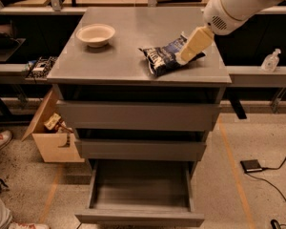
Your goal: Place blue chip bag into bottom drawer
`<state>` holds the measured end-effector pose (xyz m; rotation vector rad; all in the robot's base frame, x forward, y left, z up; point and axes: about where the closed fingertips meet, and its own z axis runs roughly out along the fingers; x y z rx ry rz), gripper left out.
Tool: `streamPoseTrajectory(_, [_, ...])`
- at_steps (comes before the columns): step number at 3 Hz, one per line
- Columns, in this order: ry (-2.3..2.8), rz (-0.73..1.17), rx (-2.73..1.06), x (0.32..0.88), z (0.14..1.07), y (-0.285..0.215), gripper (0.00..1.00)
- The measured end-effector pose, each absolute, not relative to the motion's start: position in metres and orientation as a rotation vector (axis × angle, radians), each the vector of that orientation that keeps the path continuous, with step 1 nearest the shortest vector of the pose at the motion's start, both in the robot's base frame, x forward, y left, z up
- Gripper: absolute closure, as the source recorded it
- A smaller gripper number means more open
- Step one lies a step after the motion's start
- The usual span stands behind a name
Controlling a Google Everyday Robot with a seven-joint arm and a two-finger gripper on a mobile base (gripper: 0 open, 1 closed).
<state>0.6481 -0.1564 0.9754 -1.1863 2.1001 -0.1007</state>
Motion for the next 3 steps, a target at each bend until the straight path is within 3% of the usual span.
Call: streamPoseTrajectory(3, [2.252, -0.008, -1.236, 0.715, 0.925, -0.105, 0.0])
